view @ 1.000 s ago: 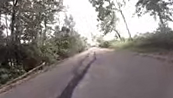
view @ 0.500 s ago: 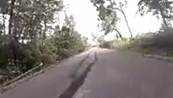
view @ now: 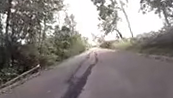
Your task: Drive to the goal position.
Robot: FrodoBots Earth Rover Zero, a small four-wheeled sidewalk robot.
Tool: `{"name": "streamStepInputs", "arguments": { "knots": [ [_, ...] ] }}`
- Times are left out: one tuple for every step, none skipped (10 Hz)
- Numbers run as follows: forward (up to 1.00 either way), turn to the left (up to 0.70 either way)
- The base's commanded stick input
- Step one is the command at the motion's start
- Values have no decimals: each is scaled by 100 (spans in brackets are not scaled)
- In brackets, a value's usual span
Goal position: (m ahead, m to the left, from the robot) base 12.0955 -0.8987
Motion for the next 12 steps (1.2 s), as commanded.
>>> {"name": "streamStepInputs", "arguments": {
  "knots": [
    [70, -16],
    [70, -1],
    [70, 0],
    [70, 0],
    [70, 0],
    [70, 0],
    [70, 0],
    [70, 0],
    [70, 0],
    [70, 0],
    [70, 0],
    [70, 0]
  ]
}}
